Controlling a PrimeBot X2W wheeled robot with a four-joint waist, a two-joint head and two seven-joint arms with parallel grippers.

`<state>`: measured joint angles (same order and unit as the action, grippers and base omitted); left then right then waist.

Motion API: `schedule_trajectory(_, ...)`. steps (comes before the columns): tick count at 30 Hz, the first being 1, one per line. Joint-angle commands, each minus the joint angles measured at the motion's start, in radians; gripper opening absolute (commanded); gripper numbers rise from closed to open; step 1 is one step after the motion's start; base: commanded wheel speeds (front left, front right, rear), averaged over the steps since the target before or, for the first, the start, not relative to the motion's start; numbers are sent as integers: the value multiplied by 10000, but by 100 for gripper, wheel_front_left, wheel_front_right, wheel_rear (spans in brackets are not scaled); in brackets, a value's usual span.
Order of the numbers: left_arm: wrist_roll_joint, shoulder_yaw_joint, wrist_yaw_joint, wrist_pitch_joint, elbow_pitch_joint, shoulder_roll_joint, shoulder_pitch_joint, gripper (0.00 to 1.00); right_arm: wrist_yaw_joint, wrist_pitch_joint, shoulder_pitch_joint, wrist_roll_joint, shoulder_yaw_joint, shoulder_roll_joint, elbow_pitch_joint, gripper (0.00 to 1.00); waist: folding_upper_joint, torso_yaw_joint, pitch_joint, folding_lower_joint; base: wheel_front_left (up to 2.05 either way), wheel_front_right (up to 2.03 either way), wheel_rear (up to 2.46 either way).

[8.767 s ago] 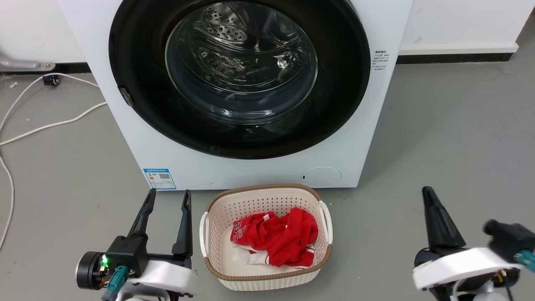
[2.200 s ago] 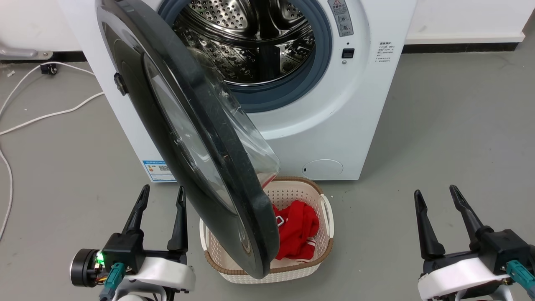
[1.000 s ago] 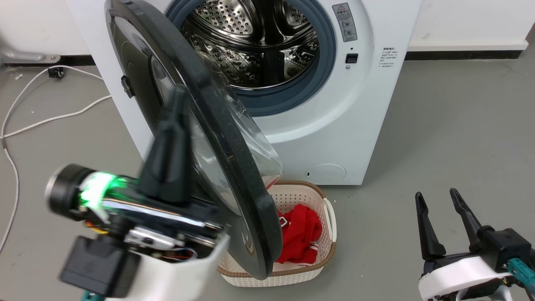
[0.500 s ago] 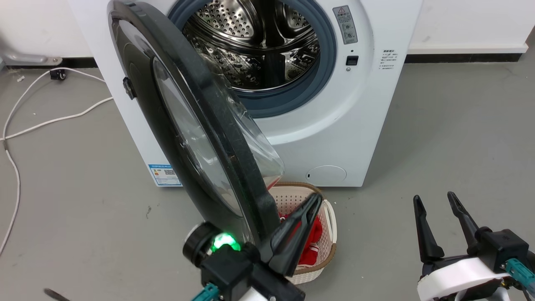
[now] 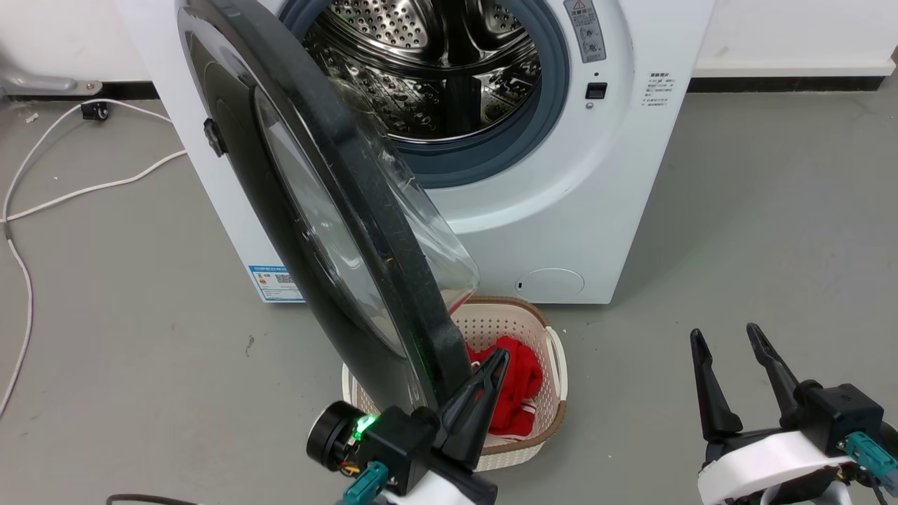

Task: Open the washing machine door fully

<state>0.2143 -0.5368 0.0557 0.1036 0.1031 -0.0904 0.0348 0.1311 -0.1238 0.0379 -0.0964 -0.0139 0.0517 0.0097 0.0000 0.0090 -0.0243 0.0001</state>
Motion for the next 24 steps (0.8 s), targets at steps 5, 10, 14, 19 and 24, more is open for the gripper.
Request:
schedule_trajectory(5,84,7,-272,296,-603,211,693,0,-7,-106,-197,-106,40,-29,133,100,0,-55,-70,-1,0,0,0)
schedule_trajectory(10,214,82,-577,319,-1219,285,1080,0,-7,-135,-196,-150,85,-29,228,100,0,-71,-86,-1,0,0,0)
schedule_trajectory(14,322,122,-741,256,-1562,278,1159,0,-7,-135,-207,-194,116,-28,280,100,0,-47,-100,-1,0,0,0)
schedule_trajectory(19,278,139,-843,230,-1627,154,1143,0,-7,-146,-251,-202,97,-28,319,100,0,4,-130,-1,0,0,0)
schedule_trajectory(24,211,144,-972,194,-1349,-77,801,0,-7,-139,-224,-211,33,-28,327,100,0,112,-129,-1,0,0,0)
